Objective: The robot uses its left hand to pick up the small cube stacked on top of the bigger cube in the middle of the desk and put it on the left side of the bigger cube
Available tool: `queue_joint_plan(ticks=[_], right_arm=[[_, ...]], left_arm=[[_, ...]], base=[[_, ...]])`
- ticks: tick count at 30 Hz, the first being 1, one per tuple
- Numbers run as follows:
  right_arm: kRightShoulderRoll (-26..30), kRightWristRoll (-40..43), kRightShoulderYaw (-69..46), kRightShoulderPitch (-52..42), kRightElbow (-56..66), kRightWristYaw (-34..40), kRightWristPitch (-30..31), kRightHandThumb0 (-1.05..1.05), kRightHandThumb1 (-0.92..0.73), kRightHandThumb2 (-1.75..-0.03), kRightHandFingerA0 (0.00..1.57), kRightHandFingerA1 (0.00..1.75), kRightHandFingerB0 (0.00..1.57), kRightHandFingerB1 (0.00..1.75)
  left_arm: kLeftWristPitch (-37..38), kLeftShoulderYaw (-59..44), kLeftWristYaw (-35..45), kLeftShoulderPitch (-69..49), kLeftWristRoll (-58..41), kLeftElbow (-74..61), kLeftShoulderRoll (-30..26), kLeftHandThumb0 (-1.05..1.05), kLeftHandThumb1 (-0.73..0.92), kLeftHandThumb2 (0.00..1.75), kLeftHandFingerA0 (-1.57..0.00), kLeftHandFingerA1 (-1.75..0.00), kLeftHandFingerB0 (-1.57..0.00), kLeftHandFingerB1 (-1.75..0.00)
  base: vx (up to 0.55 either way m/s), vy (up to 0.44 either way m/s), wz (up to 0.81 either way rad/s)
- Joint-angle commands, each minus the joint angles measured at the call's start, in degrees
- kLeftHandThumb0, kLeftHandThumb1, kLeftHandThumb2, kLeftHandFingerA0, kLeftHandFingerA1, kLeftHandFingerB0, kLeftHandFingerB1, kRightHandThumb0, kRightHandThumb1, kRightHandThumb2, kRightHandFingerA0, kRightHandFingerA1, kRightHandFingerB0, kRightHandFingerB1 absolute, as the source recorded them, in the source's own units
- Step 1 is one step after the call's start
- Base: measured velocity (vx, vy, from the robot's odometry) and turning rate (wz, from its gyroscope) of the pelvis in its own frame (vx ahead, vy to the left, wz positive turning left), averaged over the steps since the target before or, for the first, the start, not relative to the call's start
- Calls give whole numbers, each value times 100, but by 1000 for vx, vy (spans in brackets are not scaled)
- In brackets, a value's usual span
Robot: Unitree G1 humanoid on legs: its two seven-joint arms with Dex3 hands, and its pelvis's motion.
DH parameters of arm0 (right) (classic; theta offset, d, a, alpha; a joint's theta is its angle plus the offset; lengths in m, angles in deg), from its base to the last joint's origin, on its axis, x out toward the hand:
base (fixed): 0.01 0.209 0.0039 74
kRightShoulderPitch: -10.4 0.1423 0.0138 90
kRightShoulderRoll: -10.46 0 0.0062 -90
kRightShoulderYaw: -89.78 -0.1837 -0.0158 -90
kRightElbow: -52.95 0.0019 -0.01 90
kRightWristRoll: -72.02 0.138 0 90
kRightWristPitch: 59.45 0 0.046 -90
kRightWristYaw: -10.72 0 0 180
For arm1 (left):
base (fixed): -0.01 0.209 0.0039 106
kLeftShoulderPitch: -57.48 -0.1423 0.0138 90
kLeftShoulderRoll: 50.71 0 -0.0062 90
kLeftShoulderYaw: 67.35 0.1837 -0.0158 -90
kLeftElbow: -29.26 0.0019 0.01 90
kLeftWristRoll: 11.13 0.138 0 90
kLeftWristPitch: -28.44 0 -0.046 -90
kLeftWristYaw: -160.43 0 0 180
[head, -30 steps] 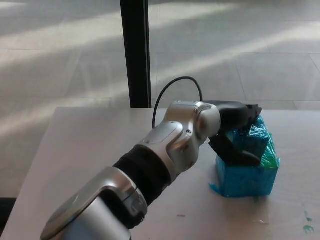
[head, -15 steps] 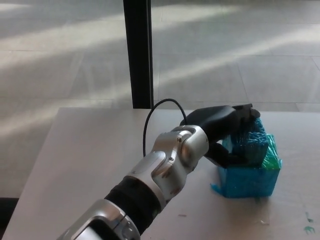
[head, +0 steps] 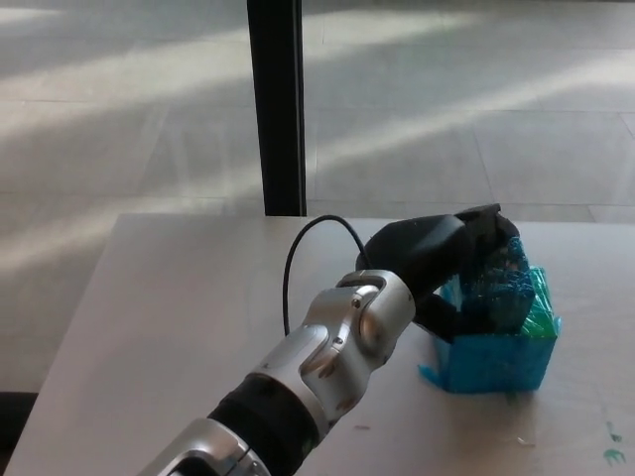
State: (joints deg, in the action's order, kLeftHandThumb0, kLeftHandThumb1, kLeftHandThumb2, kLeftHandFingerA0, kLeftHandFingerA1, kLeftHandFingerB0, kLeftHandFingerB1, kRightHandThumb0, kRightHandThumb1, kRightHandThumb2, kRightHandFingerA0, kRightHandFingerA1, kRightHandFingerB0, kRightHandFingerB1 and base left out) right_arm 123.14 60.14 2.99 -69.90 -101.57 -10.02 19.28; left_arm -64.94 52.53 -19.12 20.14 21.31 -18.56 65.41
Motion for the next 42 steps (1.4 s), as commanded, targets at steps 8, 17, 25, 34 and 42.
queue_joint_plan(ticks=[8, 17, 25, 34, 42], right_arm=[[-6, 76, -132, -72, -42, 42, 33, -54, -31, -87, 83, 97, 70, 73], [-33, 222, -267, -190, -97, -32, -64, -45, -26, -96, 84, 93, 67, 77], [11, 187, -256, -214, -28, 3, -25, -46, -25, -96, 87, 94, 68, 78], [45, 182, -263, -198, -7, -6, -115, -43, -23, -95, 85, 94, 69, 77], [17, 157, -237, -115, -49, -5, -136, -48, -24, -96, 84, 93, 68, 78]], left_arm=[[193, -1047, 270, 1146, -550, -54, -606, -18, 61, 94, -88, -149, -85, -101], [221, -1512, 270, 1302, -684, -133, -1094, -19, 63, 68, -86, -110, -81, -79], [387, -1681, 584, 371, -824, -611, -1747, -19, 60, 82, -84, -150, -87, -103], [117, -1694, 902, -974, -955, -1289, -2218, -22, 57, 89, -83, -149, -88, -110], [251, -1406, 730, -1786, -765, -1601, -2117, -20, 57, 97, -83, -161, -85, -118]], base=[[0, 0, 0], [0, 0, 0], [0, 0, 0], [0, 0, 0], [0, 0, 0]])
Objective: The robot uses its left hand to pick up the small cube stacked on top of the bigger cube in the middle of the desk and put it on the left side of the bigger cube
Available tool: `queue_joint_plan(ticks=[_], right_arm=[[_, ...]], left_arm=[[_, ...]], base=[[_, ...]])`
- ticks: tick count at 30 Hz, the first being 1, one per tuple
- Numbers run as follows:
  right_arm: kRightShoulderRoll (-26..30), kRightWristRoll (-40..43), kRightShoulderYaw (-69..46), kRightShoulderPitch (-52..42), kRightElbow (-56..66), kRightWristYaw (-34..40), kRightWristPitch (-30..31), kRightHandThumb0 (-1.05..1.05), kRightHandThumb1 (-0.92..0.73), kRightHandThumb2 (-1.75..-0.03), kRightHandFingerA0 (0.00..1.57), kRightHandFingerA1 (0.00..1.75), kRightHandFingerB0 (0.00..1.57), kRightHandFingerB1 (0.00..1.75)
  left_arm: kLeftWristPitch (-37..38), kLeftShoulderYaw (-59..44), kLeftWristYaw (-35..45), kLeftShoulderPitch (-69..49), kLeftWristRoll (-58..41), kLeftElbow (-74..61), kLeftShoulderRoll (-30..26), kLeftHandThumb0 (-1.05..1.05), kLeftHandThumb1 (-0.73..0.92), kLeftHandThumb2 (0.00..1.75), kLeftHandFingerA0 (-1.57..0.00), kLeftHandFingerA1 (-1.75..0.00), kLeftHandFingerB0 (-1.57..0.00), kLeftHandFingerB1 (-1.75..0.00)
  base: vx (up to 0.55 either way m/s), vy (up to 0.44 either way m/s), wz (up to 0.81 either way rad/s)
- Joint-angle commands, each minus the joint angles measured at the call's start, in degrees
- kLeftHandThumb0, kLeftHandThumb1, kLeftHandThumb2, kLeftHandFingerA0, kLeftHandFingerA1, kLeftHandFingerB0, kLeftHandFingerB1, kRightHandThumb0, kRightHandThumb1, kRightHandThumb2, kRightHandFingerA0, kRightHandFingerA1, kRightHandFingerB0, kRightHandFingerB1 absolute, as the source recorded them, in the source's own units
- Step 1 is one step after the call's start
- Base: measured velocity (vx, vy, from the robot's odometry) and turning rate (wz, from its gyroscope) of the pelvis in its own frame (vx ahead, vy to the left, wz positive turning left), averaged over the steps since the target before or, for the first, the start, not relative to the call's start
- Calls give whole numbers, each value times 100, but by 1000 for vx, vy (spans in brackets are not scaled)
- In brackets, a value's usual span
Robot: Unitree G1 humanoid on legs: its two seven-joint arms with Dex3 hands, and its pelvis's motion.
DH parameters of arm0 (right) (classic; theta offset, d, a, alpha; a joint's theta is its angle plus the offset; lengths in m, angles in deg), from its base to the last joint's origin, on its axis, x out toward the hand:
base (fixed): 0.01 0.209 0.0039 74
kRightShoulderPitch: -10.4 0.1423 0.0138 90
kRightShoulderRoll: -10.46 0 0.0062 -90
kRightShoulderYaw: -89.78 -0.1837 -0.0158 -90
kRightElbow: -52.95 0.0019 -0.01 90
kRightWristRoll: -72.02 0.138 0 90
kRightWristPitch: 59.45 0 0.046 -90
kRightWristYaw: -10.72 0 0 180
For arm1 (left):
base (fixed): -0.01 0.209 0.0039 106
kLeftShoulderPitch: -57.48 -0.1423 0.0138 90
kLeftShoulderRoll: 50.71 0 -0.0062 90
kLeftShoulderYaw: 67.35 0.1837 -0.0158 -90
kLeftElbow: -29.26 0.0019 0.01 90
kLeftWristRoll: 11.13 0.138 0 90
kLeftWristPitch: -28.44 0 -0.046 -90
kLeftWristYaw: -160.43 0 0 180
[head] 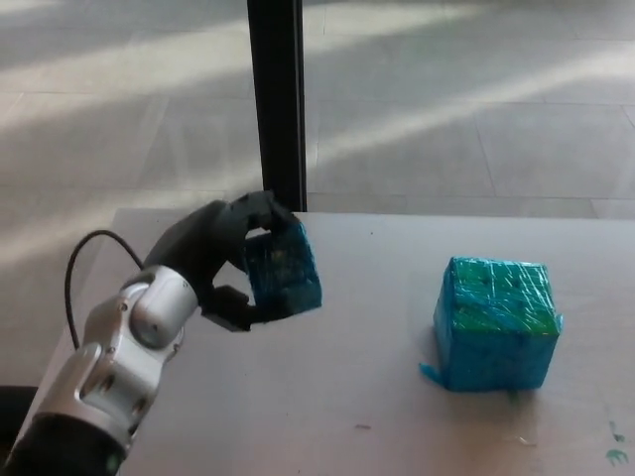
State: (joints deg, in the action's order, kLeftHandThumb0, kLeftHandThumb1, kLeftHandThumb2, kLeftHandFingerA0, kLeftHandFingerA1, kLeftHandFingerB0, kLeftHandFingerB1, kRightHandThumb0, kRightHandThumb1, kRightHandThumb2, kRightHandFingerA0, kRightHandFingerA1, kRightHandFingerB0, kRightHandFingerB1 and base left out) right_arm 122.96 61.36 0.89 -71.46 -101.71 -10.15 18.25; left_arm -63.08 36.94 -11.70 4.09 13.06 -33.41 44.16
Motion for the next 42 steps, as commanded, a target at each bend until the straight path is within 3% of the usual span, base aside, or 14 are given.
queue_joint_plan(ticks=[1, 11, 17, 20, 22, 23, 24, 25, 28, 29, 35, 36, 38, 42], right_arm=[[31, 39, -29, 51, -47, 7, -37, -48, -23, -95, 83, 93, 67, 77], [57, 47, -14, 84, 36, -6, 33, -46, -22, -96, 83, 94, 67, 78], [35, -25, 46, 119, 1, 64, 68, -44, -23, -94, 83, 94, 65, 76], [59, 27, 8, 88, 65, -6, 88, -47, -28, -89, 70, 100, 65, 73], [50, 24, 11, 112, 36, -5, 94, -50, -29, -86, 76, 109, 65, 74], [28, 36, -2, 119, 20, 22, 126, -50, -29, -86, 79, 112, 65, 74], [25, 37, -3, 119, 20, 25, 130, -50, -29, -86, 79, 112, 65, 74], [27, 22, 8, 119, 17, 37, 143, -51, -29, -85, 78, 109, 63, 74], [23, 1, 20, 138, -7, 70, 190, -50, -29, -84, 78, 111, 62, 74], [32, 11, 12, 118, 23, 56, 176, -50, -28, -84, 73, 108, 62, 75], [40, 89, -53, 97, 1, -3, 143, -51, -28, -76, 70, 107, 60, 74], [47, 72, -37, 81, 54, -2, 155, -53, -28, -74, 69, 105, 59, 74], [52, 16, 3, 87, -10, 59, 73, -54, -28, -70, 60, 101, 58, 72], [53, -57, 61, 90, 49, 128, 159, -55, -28, -68, 62, 101, 59, 72]], left_arm=[[105, 209, -12, -204, 89, -115, 4, -19, 58, 97, -83, -161, -84, -119], [409, 1175, -101, -212, 781, 0, -286, -15, 57, 93, -85, -148, -86, -107], [259, 2238, 509, 27, 1872, -335, -984, -15, 62, 66, -83, -141, -83, -90], [-31, 2731, 1108, 142, 2402, -653, -1258, -22, 62, 63, -73, -133, -64, -71], [-308, 2887, 1558, 194, 2566, -878, -1366, -27, 58, 57, -67, -107, -40, -43], [-450, 2940, 1773, 179, 2662, -1060, -1439, -46, 45, 71, -21, -69, -24, -44], [-485, 2959, 1798, 178, 2667, -1096, -1455, -46, 45, 71, -21, -69, -24, -44], [-521, 2996, 1923, 197, 2693, -1166, -1501, -71, 41, 79, 0, -25, -10, -15], [-667, 3026, 2244, 246, 2701, -1309, -1569, -77, 42, 84, 0, -22, -4, -4], [-815, 2897, 2301, 221, 2516, -1371, -1532, -96, 53, 57, 0, 0, 0, 0], [-1176, 2519, 2439, 163, 2020, -1456, -1360, -98, 56, 59, 0, 0, 0, 0], [-1217, 2446, 2405, 135, 1958, -1467, -1337, -99, 41, 80, 0, 0, 0, 0], [-1243, 2427, 2476, 156, 1980, -1484, -1353, -103, 57, 59, 0, 0, 0, 0], [-1291, 2300, 2522, 127, 1950, -1593, -1380, -100, 56, 58, 0, 0, 0, 0]], base=[[0, 0, 0], [0, 0, 0], [0, 0, 0], [0, 0, 0], [0, 0, 0], [0, 0, 0], [0, 0, 0], [0, 0, 0], [0, 0, 0], [0, 0, 0], [0, 0, 0], [0, 0, 0], [0, 0, 0], [0, 0, 0]])
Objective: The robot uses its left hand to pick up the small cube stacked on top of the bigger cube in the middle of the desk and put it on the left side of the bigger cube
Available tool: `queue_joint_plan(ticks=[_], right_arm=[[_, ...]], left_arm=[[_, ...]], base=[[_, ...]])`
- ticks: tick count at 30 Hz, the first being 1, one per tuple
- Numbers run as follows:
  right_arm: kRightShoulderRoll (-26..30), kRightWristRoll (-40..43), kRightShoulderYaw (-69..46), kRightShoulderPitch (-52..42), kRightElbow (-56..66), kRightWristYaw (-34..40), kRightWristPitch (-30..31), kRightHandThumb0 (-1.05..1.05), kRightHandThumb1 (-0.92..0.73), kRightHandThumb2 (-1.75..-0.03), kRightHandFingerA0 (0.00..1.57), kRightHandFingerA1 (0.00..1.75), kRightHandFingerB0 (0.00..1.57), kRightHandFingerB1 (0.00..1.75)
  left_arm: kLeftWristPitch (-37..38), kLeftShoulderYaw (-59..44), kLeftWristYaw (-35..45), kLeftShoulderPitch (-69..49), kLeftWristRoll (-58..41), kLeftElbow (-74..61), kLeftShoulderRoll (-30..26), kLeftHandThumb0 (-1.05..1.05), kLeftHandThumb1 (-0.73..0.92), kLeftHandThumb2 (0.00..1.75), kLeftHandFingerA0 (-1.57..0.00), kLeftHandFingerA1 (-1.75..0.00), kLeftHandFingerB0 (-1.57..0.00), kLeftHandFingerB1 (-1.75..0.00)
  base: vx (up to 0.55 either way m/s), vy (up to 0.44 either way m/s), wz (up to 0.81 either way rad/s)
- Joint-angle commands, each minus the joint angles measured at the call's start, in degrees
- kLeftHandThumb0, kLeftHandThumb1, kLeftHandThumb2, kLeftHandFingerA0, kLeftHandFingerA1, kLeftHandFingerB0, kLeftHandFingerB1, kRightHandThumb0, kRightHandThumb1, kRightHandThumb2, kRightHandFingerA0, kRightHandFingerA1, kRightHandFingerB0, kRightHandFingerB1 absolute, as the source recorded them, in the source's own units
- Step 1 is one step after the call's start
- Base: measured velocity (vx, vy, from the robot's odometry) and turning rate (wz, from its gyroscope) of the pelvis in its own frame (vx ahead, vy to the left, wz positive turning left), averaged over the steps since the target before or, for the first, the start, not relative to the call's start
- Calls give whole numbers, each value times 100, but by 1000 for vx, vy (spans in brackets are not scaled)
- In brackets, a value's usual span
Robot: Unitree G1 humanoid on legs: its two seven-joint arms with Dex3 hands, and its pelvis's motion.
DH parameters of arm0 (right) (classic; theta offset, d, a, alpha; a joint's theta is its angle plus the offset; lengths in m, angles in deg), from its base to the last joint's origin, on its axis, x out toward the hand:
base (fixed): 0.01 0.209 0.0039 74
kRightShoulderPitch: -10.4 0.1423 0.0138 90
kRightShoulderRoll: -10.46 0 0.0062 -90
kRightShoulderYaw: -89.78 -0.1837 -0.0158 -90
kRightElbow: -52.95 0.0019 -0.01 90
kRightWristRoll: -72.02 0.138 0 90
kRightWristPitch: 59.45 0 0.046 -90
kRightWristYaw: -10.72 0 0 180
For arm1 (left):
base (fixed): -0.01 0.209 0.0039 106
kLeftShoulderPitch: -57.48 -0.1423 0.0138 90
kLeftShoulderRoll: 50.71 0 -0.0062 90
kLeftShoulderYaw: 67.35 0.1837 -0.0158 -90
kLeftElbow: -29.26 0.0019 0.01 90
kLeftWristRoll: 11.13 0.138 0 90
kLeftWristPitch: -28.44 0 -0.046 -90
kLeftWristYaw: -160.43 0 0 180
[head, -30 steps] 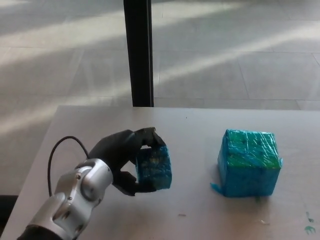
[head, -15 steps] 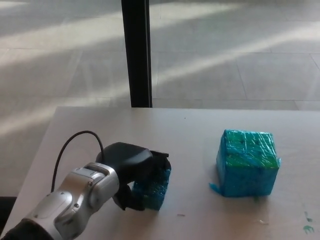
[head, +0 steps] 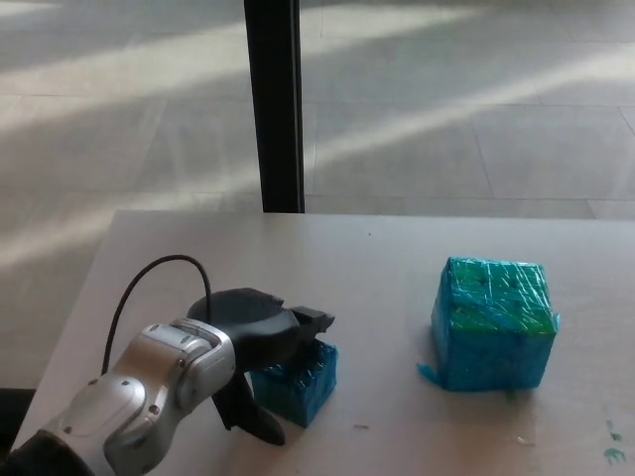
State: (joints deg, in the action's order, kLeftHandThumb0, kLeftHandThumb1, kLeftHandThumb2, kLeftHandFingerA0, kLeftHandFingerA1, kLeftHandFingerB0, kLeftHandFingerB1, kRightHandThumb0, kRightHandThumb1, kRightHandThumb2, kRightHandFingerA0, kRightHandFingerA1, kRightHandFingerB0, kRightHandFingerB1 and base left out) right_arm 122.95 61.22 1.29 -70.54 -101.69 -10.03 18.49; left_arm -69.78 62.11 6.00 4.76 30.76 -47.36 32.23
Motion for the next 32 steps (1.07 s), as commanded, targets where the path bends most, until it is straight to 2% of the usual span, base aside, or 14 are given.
queue_joint_plan(ticks=[1, 5, 7, 9, 10, 11, 12, 14, 19, 20, 27, 28, 29, 32], right_arm=[[11, -5, -13, 24, -31, 152, 133, -53, -24, -67, 75, 107, 59, 74], [2, 100, -101, 24, -79, 58, 157, -55, -14, -78, 82, 102, 58, 74], [35, 50, -53, -3, -65, -5, 151, -58, -14, -78, 64, 95, 58, 74], [32, 102, -103, -26, -97, -16, 106, -52, -21, -62, 66, 104, 61, 71], [44, 98, -98, -53, -43, -18, 102, -52, -22, -62, 64, 104, 61, 72], [59, 100, -101, -75, -38, -22, 96, -52, -22, -62, 64, 104, 61, 72], [65, 86, -90, -86, -34, -23, 84, -64, -14, -76, 80, 104, 63, 75], [20, 231, -213, -76, -60, -92, 173, -49, -12, -74, 92, 107, 63, 74], [83, 145, -166, -96, -51, -73, 143, -50, -20, -63, 78, 104, 65, 69], [83, 186, -202, -115, -64, -95, 75, -49, -14, -75, 89, 105, 63, 73], [24, 238, -253, -136, -87, -68, 58, -55, -17, -81, 84, 102, 66, 74], [23, 251, -265, -156, -65, -67, 69, -55, -16, -82, 93, 104, 67, 74], [36, 215, -233, -146, -69, -66, 29, -62, -17, -83, 89, 101, 65, 73], [59, 184, -207, -170, -30, -79, -17, -50, -25, -70, 85, 102, 66, 68]], left_arm=[[-627, -374, 714, -8, 41, -263, -198, -93, 53, 97, 0, -15, 0, -3], [-548, -1204, 287, -254, -370, -465, -224, -97, 55, 98, 0, -8, 0, 0], [-468, -1707, 179, -364, -553, -586, -397, -103, 56, 100, 0, -4, 0, 0], [-274, -2384, 66, -523, -830, -658, -727, -103, 54, 102, 0, -9, 0, 0], [60, -2643, -248, -613, -968, -514, -803, -105, 63, 61, 0, -19, 0, 0], [116, -2696, -269, -646, -966, -505, -780, -105, 63, 61, 0, -19, 0, 0], [5, -3096, -178, -755, -1273, -583, -788, -93, 50, 98, 0, -19, 0, 0], [-109, -3887, -160, -1134, -1475, -888, -1156, -103, 56, 101, 0, -16, 0, 0], [-48, -5692, -39, -2333, -2304, -1110, -1265, -97, 60, 98, 0, -25, 0, 0], [52, -6161, -212, -2636, -2549, -755, -1146, -79, 53, 90, -1, -30, 0, -14], [0, -7750, -587, -3793, -3313, -26, -414, -93, 64, 105, 0, -18, 0, -10], [-149, -8160, -1409, -4081, -3214, -52, 95, -89, 63, 97, -56, -57, -6, -19], [-57, -8316, -1633, -4183, -3265, 168, 199, -87, 63, 97, -62, -58, -2, -16], [149, -8843, -2008, -4564, -3557, 900, 455, -89, 68, 101, -24, -46, 0, -12]], base=[[0, 0, 0], [0, 0, 0], [0, 0, 0], [0, 0, 0], [0, 0, 0], [0, 0, 0], [0, 0, 0], [0, 0, 0], [0, 0, 0], [0, 0, 0], [0, 0, 0], [0, 0, 0], [0, 0, 0], [0, 0, 0]])
